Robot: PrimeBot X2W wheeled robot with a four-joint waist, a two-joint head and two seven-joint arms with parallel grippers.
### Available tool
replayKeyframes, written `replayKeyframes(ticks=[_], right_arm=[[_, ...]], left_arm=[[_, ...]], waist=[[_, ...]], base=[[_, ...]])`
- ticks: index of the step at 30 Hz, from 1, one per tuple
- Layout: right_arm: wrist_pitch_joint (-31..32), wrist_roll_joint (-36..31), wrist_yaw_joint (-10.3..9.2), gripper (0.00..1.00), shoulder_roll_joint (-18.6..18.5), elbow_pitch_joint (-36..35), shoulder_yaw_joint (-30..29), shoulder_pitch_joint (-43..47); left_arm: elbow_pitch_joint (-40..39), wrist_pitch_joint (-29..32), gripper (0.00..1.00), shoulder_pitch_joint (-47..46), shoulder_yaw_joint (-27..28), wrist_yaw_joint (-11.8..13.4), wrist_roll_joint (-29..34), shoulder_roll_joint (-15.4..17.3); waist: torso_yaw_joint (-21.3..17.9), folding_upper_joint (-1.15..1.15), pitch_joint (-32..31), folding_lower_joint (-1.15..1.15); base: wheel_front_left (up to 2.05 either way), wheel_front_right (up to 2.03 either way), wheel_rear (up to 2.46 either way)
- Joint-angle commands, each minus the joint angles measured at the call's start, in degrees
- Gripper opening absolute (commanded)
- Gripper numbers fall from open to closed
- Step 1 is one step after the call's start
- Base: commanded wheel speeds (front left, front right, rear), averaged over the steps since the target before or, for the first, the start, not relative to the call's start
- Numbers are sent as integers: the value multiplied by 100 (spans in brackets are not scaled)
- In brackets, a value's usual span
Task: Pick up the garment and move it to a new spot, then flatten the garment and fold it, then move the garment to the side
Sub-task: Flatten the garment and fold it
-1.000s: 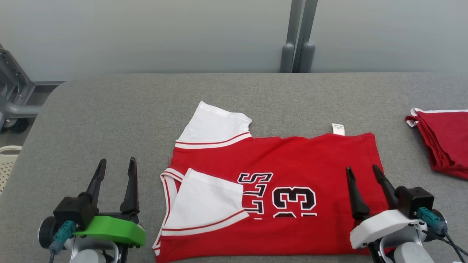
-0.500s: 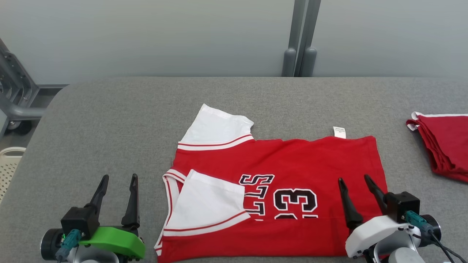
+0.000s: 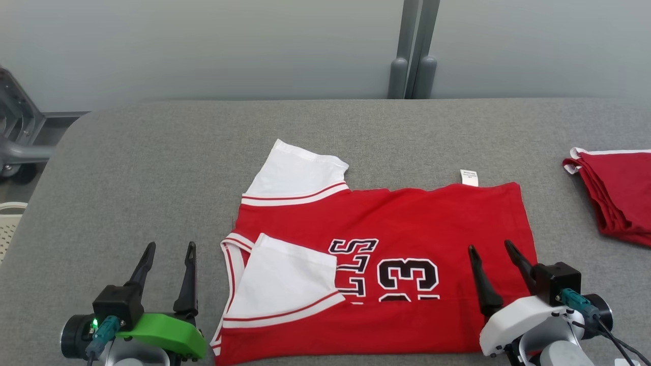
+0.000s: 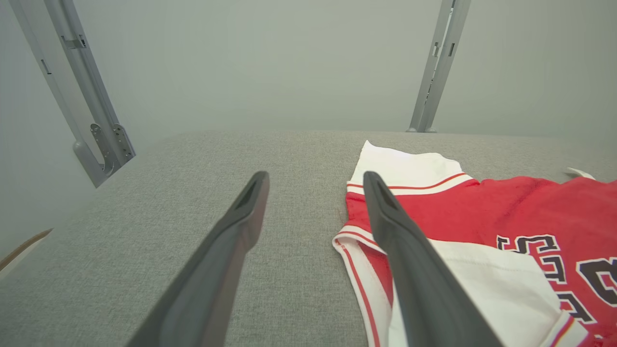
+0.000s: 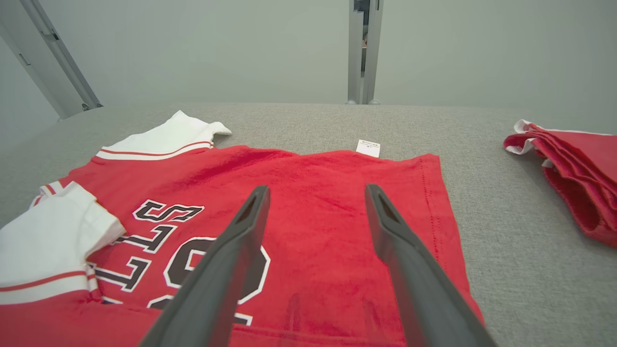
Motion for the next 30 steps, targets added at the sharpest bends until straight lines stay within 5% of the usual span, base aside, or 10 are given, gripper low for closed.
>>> replayKeyframes(ticks=[1,13,30], right_arm=[[18,4,-3,100,-7,-29,4,-74],[678,110,-3,100,-181,-199,88,-677],[4437,754,-3,100,-1710,-1295,1055,-2707]], left_arm=[[14,-4,100,-98,23,-36,34,-12],[836,358,100,-1330,-389,-166,247,59],[2052,3222,100,-4808,-1864,-237,-551,757]], waist=[[-28,0,36,0],[-210,0,776,0],[-822,0,2459,0]], base=[[0,0,0],[0,0,0],[0,0,0]])
